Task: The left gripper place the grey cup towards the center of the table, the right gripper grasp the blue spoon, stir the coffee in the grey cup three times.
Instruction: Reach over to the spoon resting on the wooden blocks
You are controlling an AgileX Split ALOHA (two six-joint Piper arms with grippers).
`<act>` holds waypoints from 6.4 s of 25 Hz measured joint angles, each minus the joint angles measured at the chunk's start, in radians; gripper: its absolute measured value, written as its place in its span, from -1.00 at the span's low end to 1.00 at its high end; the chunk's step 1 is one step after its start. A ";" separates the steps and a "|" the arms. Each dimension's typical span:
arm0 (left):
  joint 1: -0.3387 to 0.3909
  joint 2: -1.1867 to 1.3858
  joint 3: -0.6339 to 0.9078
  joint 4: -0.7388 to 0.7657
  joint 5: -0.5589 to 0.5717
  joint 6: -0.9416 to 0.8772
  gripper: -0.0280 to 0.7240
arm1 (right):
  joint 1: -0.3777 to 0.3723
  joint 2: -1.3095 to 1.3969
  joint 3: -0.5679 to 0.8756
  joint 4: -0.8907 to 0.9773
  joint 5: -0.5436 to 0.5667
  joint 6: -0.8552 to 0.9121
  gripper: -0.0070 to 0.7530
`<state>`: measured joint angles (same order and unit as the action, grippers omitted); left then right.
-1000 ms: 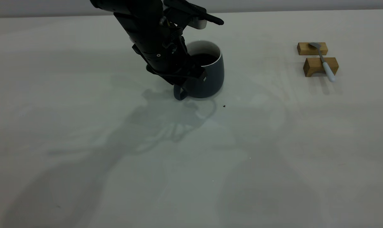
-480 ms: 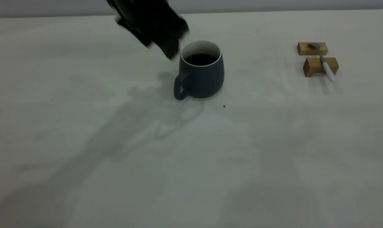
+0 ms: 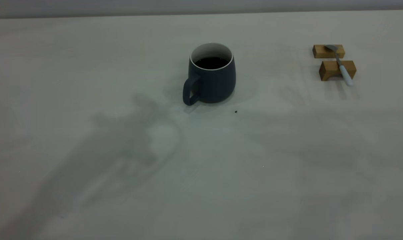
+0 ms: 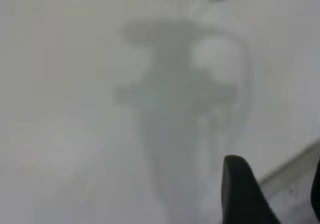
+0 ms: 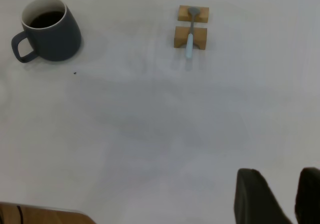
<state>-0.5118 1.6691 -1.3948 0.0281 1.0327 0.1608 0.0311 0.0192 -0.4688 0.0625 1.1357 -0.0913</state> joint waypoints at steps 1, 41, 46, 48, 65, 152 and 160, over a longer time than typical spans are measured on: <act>0.000 -0.030 0.000 0.001 0.044 -0.014 0.10 | 0.000 0.000 0.000 0.000 0.000 0.000 -0.35; 0.520 -1.549 0.908 0.010 0.083 -0.201 -0.16 | 0.000 0.000 0.000 0.001 0.000 0.000 -0.35; 0.520 -1.636 0.908 0.010 0.092 -0.201 -0.16 | 0.000 0.000 0.000 0.001 0.000 0.000 -0.35; 0.520 -1.659 0.908 0.010 0.092 -0.200 -0.16 | 0.000 0.000 0.000 0.001 0.000 0.000 -0.35; 0.520 -1.688 0.908 0.010 0.098 -0.198 -0.16 | 0.000 0.000 0.000 0.001 0.000 0.000 -0.35; 0.520 -1.688 0.908 0.008 0.098 -0.196 -0.16 | 0.059 2.444 -1.103 -0.080 -0.453 -0.019 0.58; 0.520 -1.688 0.908 0.008 0.098 -0.196 -0.16 | 0.059 2.446 -1.107 -0.085 -0.474 -0.016 -0.56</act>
<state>0.0082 -0.0185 -0.4869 0.0359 1.1304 -0.0351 0.0904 2.4656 -1.5757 -0.0228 0.6620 -0.1070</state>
